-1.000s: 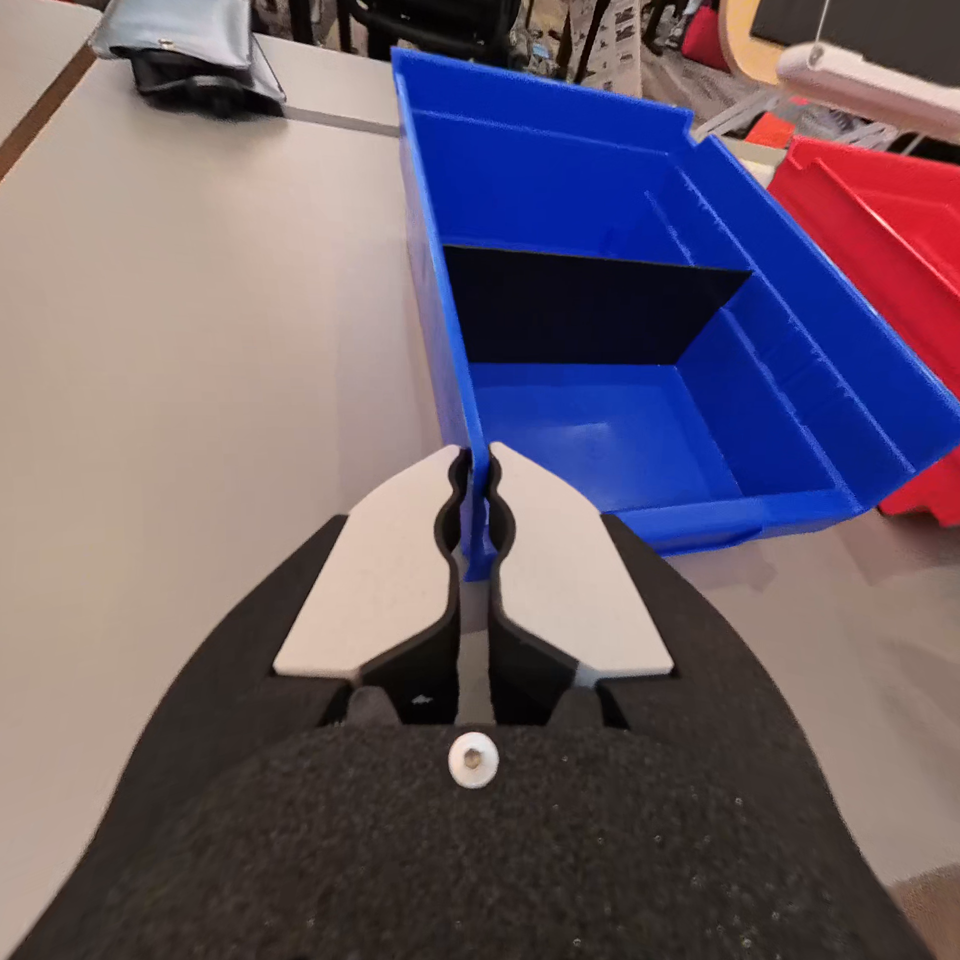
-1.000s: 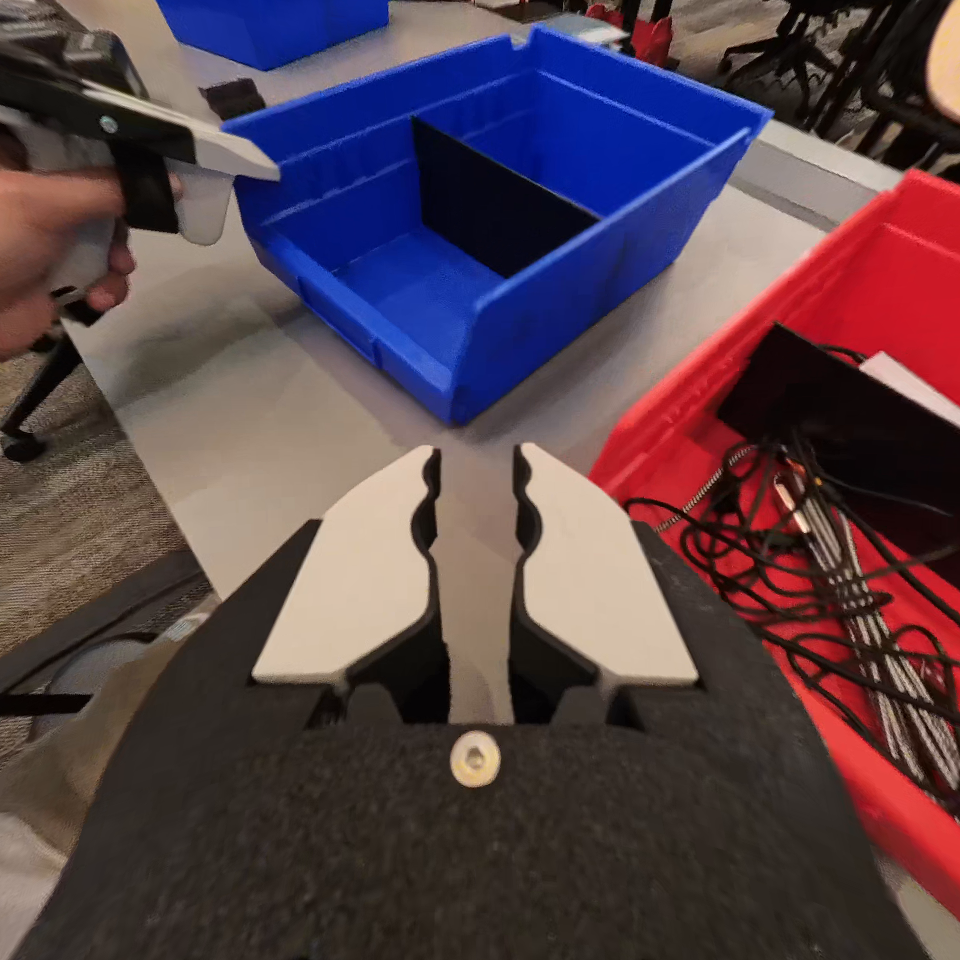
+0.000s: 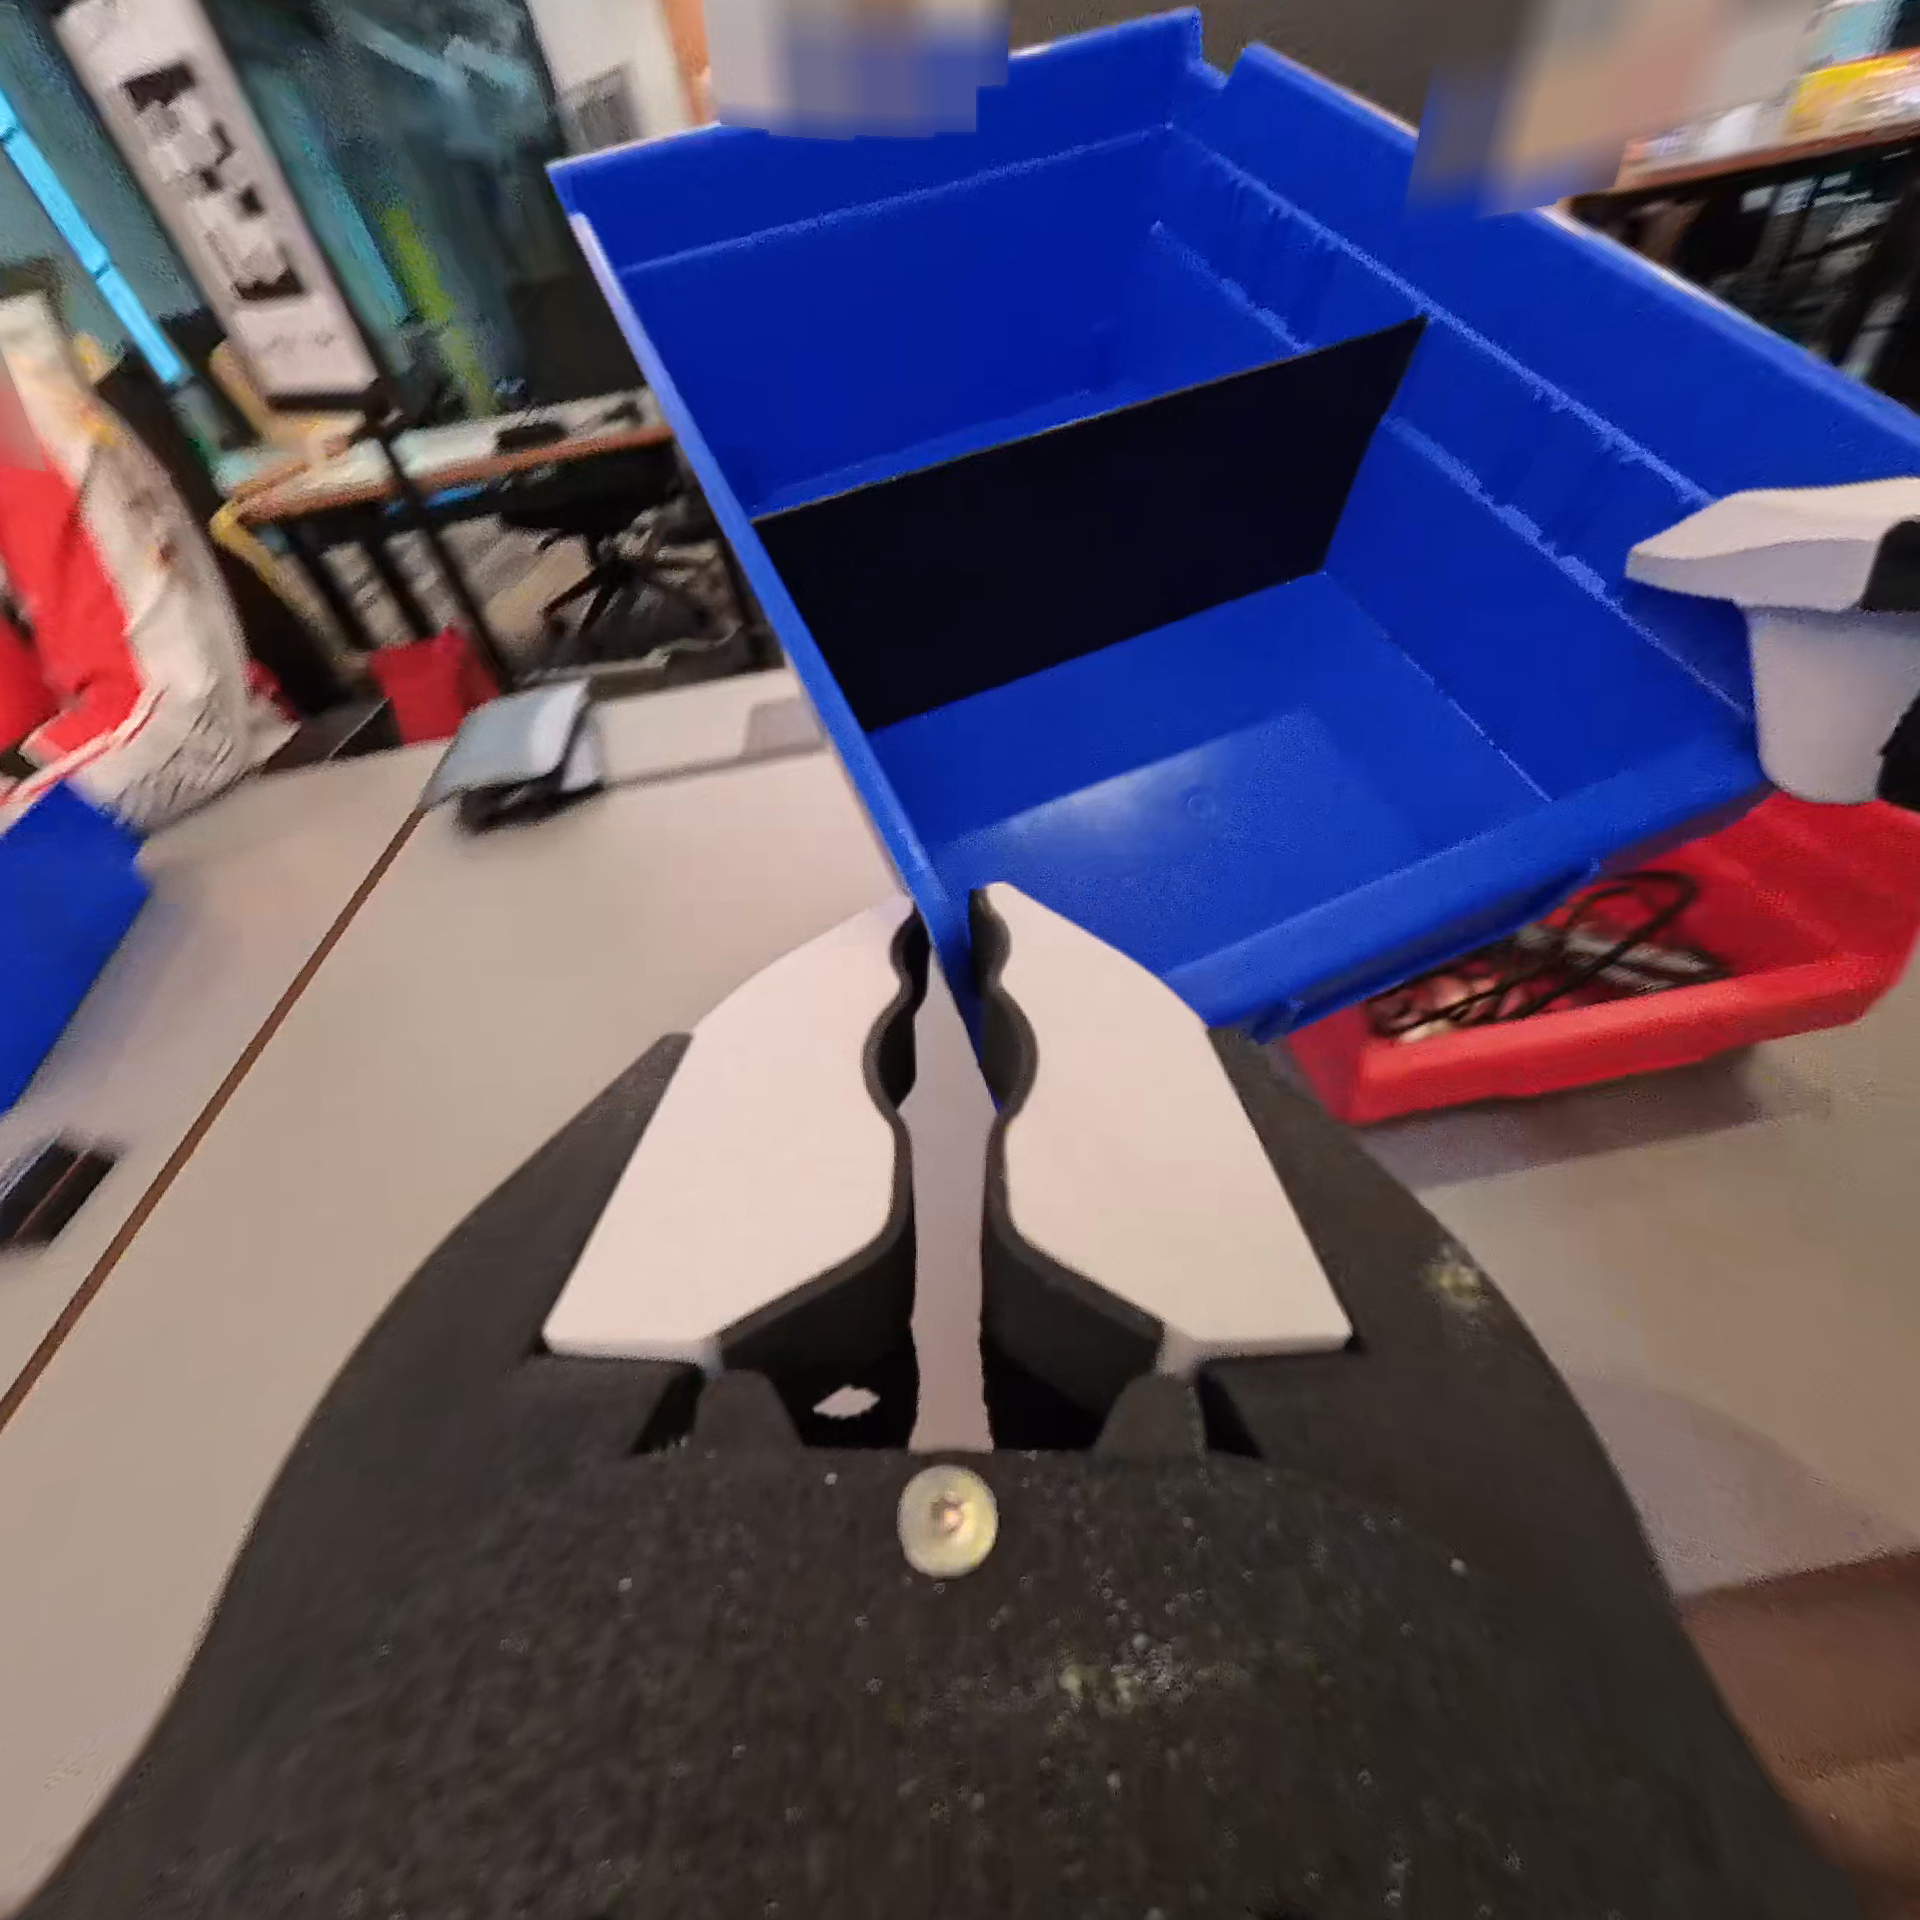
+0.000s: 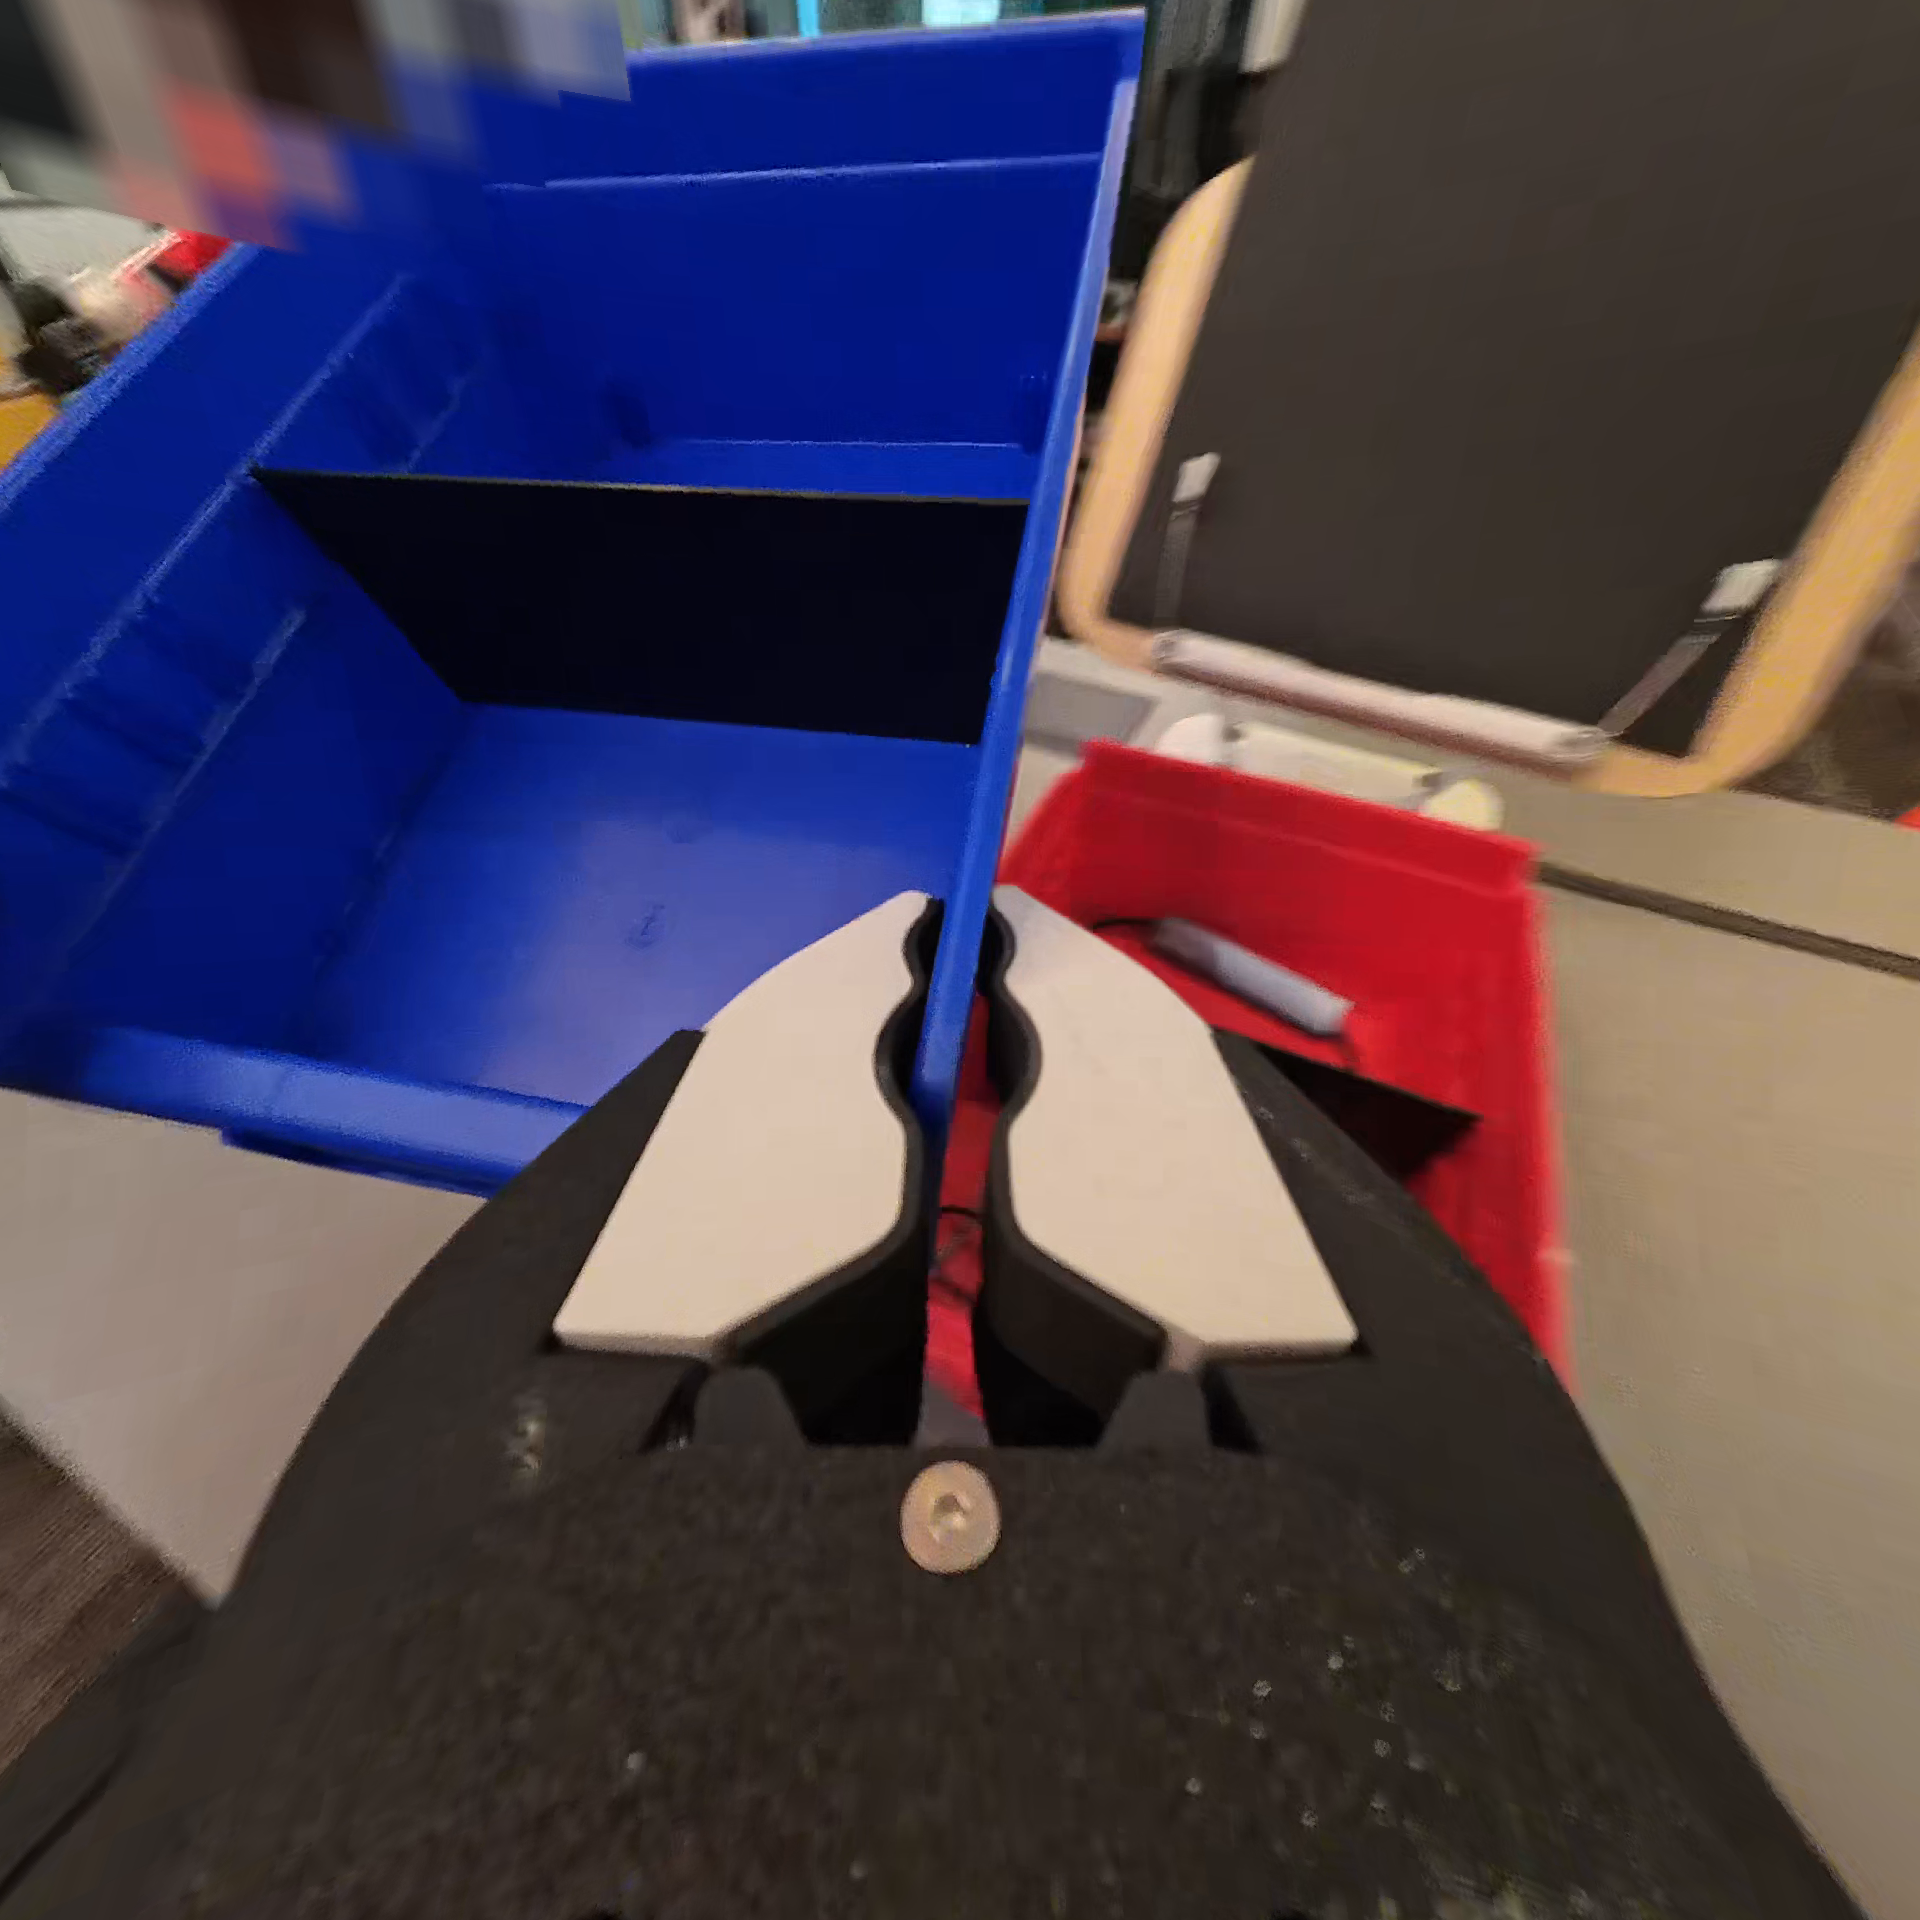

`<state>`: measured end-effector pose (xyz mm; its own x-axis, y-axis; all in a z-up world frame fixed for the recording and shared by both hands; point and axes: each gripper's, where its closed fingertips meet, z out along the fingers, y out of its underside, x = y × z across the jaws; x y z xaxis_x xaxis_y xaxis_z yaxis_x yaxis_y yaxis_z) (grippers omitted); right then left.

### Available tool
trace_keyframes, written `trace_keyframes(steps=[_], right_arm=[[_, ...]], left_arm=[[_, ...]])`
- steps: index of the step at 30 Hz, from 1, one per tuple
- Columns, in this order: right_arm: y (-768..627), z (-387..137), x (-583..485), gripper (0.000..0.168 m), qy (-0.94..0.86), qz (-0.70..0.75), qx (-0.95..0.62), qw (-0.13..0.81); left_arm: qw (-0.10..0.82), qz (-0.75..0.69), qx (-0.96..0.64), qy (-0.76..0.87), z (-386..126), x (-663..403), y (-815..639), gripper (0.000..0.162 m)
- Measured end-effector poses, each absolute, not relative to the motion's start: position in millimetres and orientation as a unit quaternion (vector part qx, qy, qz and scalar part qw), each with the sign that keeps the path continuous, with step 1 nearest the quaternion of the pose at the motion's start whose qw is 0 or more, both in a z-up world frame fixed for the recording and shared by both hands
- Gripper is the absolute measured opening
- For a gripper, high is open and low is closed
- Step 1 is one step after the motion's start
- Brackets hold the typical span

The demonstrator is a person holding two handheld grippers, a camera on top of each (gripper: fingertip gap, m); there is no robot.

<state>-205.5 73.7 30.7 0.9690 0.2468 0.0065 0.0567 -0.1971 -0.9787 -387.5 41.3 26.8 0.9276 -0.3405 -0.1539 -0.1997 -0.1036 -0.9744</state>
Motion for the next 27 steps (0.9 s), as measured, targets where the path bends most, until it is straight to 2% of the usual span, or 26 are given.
trace_keyframes(steps=[6, 11, 15, 22, 25, 27], right_arm=[[42, 48, -27, 0.005, 0.025, -0.036, -0.775, 0.63], [-5, 12, 120, 0.004, 0.143, -0.06, -0.799, 0.581], [-24, -35, 212, 0.004, 0.185, -0.051, -0.827, 0.529], [0, -98, 278, 0.006, 0.181, 0.016, -0.852, 0.491], [14, -129, 276, 0.005, 0.131, -0.035, -0.888, 0.44], [25, -135, 274, 0.006, 0.128, -0.043, -0.885, 0.446]], left_arm=[[0.611, -0.084, -0.709, 0.341, 37, -211, 69, 0.008], [0.573, -0.114, -0.67, 0.457, 13, -59, 51, 0.009], [0.539, -0.129, -0.669, 0.496, -28, 34, 39, 0.01], [0.476, -0.152, -0.692, 0.521, -107, 87, 27, 0.015], [0.465, -0.146, -0.721, 0.493, -122, 84, 41, 0.016], [0.468, -0.152, -0.725, 0.481, -123, 83, 51, 0.015]])
